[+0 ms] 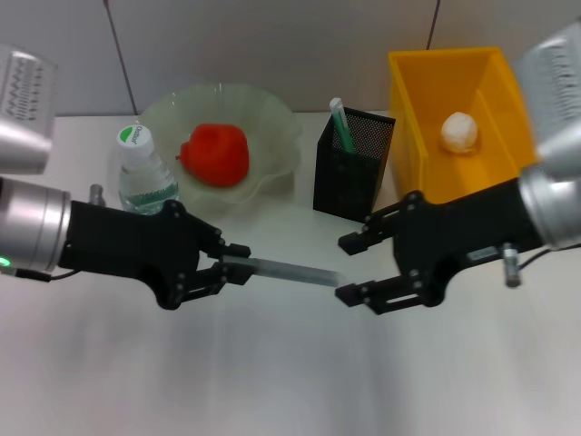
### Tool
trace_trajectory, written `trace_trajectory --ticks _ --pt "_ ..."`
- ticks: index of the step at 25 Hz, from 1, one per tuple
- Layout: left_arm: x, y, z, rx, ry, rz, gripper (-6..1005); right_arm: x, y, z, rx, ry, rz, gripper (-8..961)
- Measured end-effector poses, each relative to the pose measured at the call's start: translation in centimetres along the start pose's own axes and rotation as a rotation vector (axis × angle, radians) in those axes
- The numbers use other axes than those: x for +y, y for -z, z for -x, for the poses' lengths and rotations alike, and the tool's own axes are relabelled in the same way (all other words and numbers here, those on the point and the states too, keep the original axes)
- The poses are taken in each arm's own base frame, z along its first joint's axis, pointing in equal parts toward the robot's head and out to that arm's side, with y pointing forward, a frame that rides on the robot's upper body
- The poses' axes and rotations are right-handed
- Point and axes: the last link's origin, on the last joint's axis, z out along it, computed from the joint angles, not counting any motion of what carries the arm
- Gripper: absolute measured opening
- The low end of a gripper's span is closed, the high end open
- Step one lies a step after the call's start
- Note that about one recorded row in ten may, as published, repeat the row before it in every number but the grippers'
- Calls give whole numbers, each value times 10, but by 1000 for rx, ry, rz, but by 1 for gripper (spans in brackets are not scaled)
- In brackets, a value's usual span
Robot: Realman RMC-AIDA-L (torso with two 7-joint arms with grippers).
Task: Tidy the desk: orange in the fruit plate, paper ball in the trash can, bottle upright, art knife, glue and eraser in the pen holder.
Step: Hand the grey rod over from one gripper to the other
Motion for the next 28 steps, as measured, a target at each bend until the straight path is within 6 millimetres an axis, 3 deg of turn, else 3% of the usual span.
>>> trace_trajectory --ticks 6,12,20,28 --pt "6 11 14 117 77 5 157 6 39 -24 -165 -68 -23 583" --pt "13 11 25 225 123 27 156 9 65 -69 -357 -174 -66 583" --pt "21 1 30 336 169 52 156 14 65 -113 -500 -267 -66 582" --pt "29 -6 28 382 181 87 157 16 55 -120 -519 -271 -41 580"
